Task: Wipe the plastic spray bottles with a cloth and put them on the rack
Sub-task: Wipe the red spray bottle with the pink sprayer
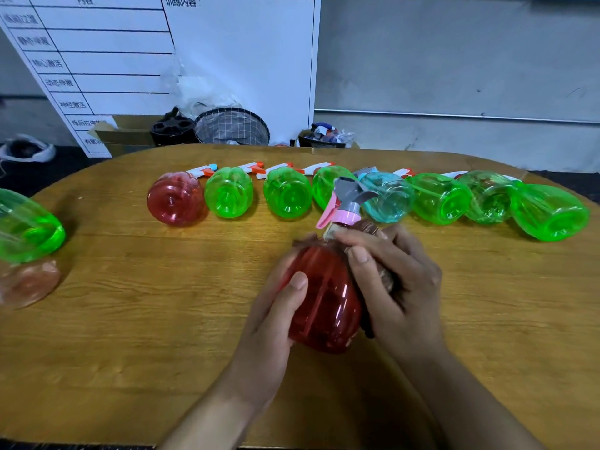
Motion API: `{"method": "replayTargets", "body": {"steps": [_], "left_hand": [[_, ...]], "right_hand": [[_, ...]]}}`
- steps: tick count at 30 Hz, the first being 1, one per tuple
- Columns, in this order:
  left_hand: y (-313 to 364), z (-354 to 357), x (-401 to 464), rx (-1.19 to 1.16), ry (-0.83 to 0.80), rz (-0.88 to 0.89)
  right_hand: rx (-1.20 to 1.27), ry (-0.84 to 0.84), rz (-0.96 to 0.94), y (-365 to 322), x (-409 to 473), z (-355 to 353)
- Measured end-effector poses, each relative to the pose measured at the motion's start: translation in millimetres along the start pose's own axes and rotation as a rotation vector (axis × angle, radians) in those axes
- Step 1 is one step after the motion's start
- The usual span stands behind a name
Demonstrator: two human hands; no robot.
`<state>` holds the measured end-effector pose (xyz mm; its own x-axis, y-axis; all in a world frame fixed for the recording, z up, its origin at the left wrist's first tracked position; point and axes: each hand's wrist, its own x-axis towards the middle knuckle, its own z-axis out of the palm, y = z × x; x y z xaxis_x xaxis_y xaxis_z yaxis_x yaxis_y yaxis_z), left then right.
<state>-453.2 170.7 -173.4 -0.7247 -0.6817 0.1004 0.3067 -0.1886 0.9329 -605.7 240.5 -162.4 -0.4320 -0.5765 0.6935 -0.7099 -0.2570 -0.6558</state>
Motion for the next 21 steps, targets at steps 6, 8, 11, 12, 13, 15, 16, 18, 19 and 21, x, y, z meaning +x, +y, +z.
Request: {"method": "replayTargets", "body": {"steps": [6,8,11,12,13,15,16,18,19,21], "left_hand": [[-1.4,-1.0,0.2,0.082,0.025,-0.002],[1.0,-4.3,1.4,0.069,0.054,-0.002],[3.9,-9.3,4.7,0.053,0.103,0.028],[5.1,-11.0,6.3,0.049,0.13,0.044],[6.3,-13.2,7.7,0.047,0.154,0.061],[7.9,-16.7,9.3,0.06,0.173,0.083],[8.7,-18.2,9.2,0.074,0.173,0.086],[10.1,-19.8,7.9,0.104,0.163,0.088],[9.5,-19.5,7.0,0.12,0.157,0.088],[7.1,-18.3,5.2,0.161,0.139,0.077]], "right_hand": [[0.066,0.024,0.141,0.2,-6.4,9.4],[0.041,0.013,0.098,-4.3,-10.7,13.4],[-0.009,-0.047,-0.042,-12.6,-20.6,18.7],[-0.026,-0.085,-0.1,-15.5,-24.9,21.2],[-0.051,-0.128,-0.168,-18.0,-29.0,23.7],[-0.131,-0.181,-0.306,-19.1,-34.1,27.8],[-0.161,-0.186,-0.348,-18.2,-34.3,28.2],[-0.16,-0.168,-0.345,-15.5,-31.4,26.3],[-0.14,-0.145,-0.308,-13.8,-29.2,24.3],[-0.104,-0.079,-0.19,-10.1,-22.9,19.6]]}}
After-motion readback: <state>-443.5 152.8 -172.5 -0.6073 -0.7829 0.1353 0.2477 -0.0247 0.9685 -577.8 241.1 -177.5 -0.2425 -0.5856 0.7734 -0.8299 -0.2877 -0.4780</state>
